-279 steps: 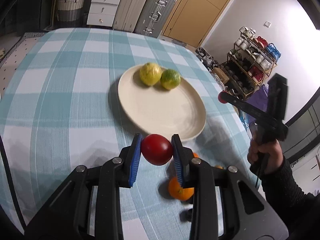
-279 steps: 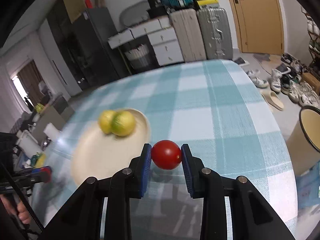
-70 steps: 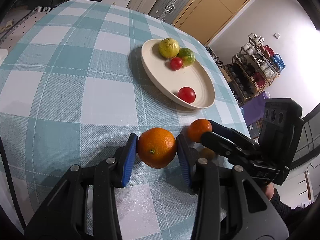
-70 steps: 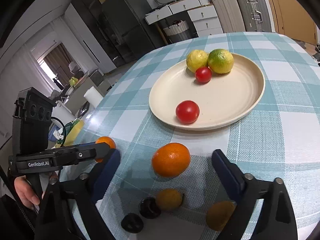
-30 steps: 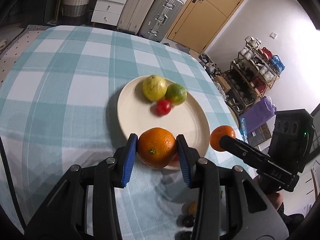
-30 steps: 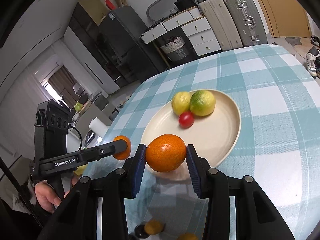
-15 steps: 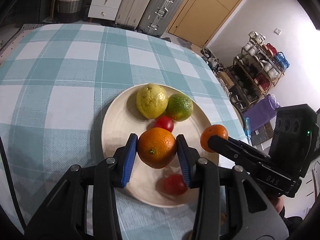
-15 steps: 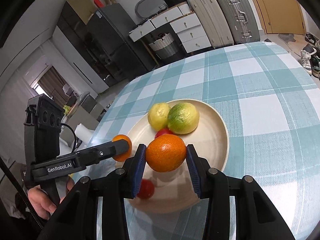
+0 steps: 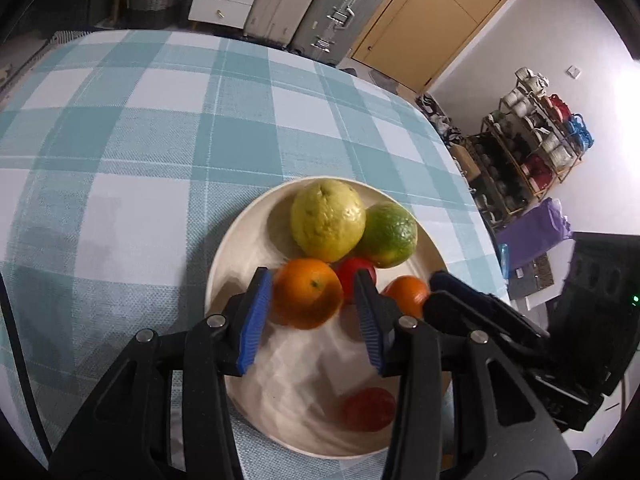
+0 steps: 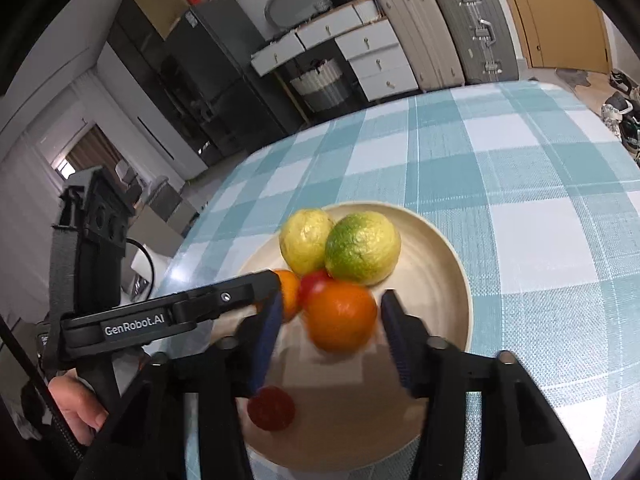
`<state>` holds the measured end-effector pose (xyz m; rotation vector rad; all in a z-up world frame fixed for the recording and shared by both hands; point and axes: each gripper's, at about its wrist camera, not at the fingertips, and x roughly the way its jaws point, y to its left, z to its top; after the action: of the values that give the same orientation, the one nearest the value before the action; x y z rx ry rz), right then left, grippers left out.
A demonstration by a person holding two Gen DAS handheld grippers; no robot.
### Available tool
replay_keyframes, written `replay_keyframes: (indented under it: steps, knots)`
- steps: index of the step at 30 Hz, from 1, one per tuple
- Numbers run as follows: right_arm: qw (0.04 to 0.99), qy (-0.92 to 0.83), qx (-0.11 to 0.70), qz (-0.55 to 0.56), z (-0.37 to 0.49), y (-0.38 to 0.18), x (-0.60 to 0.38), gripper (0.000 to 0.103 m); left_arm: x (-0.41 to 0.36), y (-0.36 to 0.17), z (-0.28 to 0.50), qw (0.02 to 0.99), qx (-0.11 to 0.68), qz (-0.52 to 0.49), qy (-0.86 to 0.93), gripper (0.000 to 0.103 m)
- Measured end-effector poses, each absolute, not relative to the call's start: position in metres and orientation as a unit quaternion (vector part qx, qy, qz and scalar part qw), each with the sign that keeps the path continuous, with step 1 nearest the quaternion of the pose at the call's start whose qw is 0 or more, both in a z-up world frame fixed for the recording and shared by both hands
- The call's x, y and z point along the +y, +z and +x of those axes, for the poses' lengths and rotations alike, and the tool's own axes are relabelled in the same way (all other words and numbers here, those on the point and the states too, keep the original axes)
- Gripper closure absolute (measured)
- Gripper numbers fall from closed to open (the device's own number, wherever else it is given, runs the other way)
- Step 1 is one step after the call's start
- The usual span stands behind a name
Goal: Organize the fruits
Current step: 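Open both tools to release the oranges on the plate, then pull both tools back from the plate toward the small dark fruits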
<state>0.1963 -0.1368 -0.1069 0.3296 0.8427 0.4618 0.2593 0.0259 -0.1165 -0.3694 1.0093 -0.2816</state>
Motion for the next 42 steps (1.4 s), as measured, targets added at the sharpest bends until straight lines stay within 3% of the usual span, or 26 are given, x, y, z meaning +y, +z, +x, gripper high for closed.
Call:
replay_keyframes:
  steps: [3, 7, 14, 24, 36, 42]
  knots:
    - [0.876, 0.229, 0.395, 0.154, 0.194, -0.102, -0.136, 0.039, 0.029, -0.113, 0.256, 0.851, 0.475, -0.179, -0.134, 0.061]
    - [0.883, 0.223, 0.38, 0.16, 0.185, -0.092, -0.141, 0.039, 0.033, -0.108, 0.248, 0.854, 0.474, -0.174, -0.122, 0.046]
    - [0.892, 0.208, 0.368, 0.162, 0.168, -0.084, -0.145, 0.036, 0.036, -0.094, 0.218, 0.868, 0.457, -0.159, -0.114, 0.045]
    - [0.907, 0.191, 0.351, 0.131, 0.134, -0.064, -0.141, 0.036, 0.031, -0.075, 0.178, 0.884, 0.433, -0.136, -0.109, 0.024]
    - [0.916, 0.17, 0.344, 0.114, 0.087, -0.049, -0.146, 0.017, 0.015, -0.047, 0.121, 0.905, 0.402, -0.095, -0.101, 0.015]
    - [0.916, 0.174, 0.347, 0.097, 0.064, -0.046, -0.143, 0.016, 0.009, -0.044, 0.098, 0.903, 0.407, -0.09, -0.107, 0.015]
